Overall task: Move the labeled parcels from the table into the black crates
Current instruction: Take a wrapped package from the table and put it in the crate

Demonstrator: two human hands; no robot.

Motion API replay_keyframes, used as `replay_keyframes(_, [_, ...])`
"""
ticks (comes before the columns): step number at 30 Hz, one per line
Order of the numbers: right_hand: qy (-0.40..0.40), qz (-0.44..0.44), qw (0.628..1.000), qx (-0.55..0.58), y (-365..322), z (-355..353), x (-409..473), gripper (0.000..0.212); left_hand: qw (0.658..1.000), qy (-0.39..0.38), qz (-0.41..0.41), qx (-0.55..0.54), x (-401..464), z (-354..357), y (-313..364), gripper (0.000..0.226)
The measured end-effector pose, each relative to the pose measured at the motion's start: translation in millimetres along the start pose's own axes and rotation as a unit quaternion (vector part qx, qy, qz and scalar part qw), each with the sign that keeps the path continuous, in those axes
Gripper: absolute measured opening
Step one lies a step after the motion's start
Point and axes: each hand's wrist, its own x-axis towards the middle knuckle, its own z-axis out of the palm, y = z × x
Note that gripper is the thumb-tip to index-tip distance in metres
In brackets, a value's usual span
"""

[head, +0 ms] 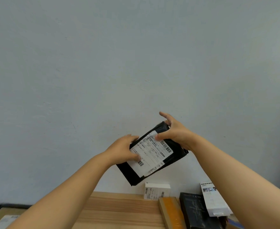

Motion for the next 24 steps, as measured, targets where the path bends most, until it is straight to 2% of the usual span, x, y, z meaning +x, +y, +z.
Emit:
replay_keyframes(2, [-0.015,0.004,1.000,-0.013,-1,-2,0,0.098,0.997,-0.040,0.004,-0.065,-2,2,1,0.059])
replay_keyframes(7, [-0.015,0.001,1.000,-0.023,8,-8,0,0.098,0.993,-0.051,-0.012,-0.106,-5,11,6,0.058])
replay_keyframes(12, [0.112,-0.036,0.991,-0.066,30,-10,3,0.091,0.996,-0.012,-0.054,-0.070,-5,23,9,0.057])
replay_keyframes(15, [0.172,-0.010,0.984,-0.041,53,-9,3,0.098,0.993,0.017,-0.092,-0.076,-4,33,8,0.059])
replay_keyframes(18, [0.155,0.022,0.988,0.009,79,0,-3,0.104,0.978,0.049,-0.125,-0.157,-6,43,9,0.057])
replay_keyframes(24, [0.048,0.049,0.996,0.056,114,27,-13,0.097,0.921,0.108,-0.192,-0.321,-10,59,11,0.056])
